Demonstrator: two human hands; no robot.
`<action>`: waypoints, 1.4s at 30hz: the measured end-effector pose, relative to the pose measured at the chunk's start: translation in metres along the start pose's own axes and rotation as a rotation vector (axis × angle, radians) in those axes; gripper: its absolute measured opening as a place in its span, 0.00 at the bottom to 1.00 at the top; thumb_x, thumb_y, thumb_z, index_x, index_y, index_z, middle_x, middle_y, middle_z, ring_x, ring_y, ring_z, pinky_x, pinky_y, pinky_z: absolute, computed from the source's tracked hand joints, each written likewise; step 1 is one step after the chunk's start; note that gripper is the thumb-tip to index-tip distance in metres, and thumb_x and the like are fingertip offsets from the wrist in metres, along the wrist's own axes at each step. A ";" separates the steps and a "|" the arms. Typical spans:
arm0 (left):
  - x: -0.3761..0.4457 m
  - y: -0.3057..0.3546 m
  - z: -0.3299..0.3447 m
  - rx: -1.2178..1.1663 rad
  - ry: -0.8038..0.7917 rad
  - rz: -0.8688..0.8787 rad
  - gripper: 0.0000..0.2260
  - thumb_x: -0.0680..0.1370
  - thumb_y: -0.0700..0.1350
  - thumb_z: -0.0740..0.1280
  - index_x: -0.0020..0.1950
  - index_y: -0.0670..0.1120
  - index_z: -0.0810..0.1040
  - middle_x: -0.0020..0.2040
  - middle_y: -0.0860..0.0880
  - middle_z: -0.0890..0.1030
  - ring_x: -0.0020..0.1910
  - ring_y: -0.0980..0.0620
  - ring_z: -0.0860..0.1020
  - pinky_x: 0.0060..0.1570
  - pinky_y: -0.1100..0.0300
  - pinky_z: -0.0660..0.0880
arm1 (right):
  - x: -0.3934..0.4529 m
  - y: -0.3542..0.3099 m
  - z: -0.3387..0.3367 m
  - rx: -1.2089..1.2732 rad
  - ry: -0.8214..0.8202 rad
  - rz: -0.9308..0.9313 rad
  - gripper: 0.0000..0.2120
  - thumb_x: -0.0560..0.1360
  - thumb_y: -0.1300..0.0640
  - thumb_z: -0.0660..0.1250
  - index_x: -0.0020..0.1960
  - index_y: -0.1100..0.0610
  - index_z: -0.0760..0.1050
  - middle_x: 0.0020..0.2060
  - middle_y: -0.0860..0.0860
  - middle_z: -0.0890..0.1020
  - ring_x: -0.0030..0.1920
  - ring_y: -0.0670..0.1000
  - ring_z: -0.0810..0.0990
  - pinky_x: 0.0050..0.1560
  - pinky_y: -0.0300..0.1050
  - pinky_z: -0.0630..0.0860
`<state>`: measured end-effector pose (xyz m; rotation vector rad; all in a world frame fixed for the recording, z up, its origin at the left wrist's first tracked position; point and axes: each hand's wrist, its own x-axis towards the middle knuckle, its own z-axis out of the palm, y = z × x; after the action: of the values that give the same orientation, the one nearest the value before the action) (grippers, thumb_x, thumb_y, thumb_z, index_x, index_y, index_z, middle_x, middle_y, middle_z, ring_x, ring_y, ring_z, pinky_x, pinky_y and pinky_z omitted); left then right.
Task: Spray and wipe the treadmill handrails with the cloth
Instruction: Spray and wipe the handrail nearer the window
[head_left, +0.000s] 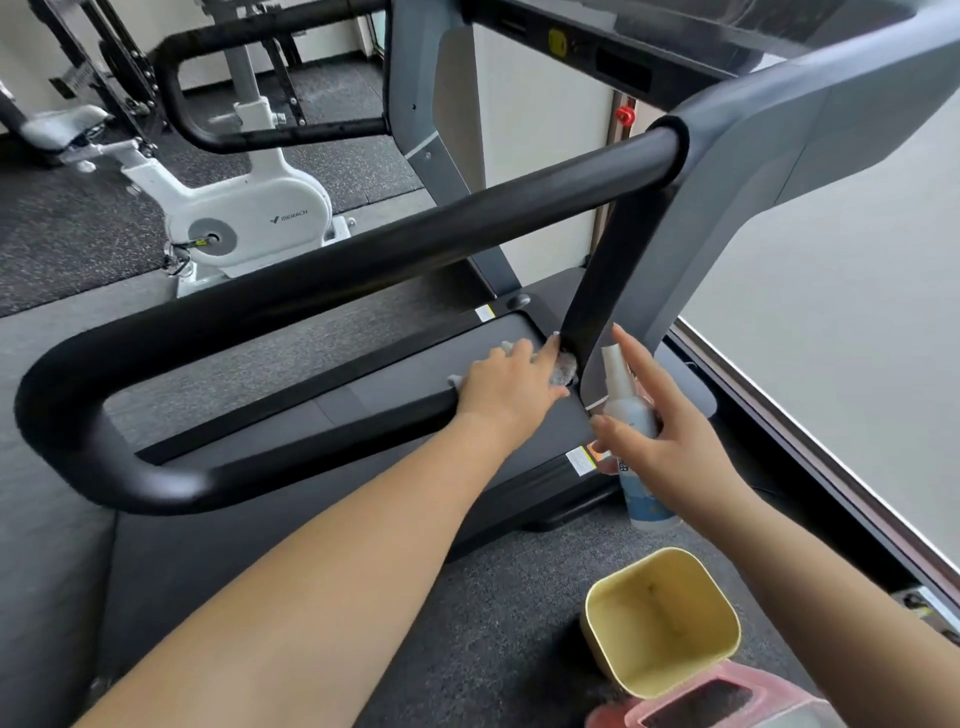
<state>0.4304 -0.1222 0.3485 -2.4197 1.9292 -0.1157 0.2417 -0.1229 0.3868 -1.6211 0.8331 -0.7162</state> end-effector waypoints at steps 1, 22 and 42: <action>-0.001 -0.002 0.001 0.013 -0.006 -0.003 0.29 0.79 0.61 0.54 0.77 0.52 0.52 0.58 0.44 0.72 0.54 0.42 0.74 0.44 0.47 0.74 | 0.001 -0.001 0.000 0.000 -0.005 -0.003 0.36 0.76 0.62 0.69 0.72 0.30 0.63 0.66 0.39 0.75 0.41 0.43 0.83 0.45 0.44 0.83; -0.086 -0.081 -0.015 -0.019 0.004 -0.240 0.22 0.77 0.64 0.49 0.56 0.51 0.72 0.49 0.49 0.75 0.49 0.44 0.77 0.43 0.51 0.74 | 0.008 -0.013 0.004 0.043 0.000 -0.033 0.34 0.77 0.63 0.68 0.72 0.32 0.63 0.65 0.43 0.74 0.41 0.49 0.82 0.42 0.39 0.82; -0.084 -0.079 -0.008 0.065 0.007 -0.070 0.29 0.77 0.61 0.60 0.74 0.56 0.53 0.59 0.47 0.70 0.51 0.44 0.74 0.43 0.49 0.73 | 0.011 -0.013 0.043 0.020 -0.083 -0.046 0.35 0.76 0.62 0.68 0.73 0.34 0.61 0.60 0.39 0.73 0.45 0.57 0.84 0.40 0.39 0.82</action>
<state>0.4875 -0.0225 0.3598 -2.4488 1.8137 -0.1858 0.2854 -0.1065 0.3918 -1.6450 0.7287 -0.6823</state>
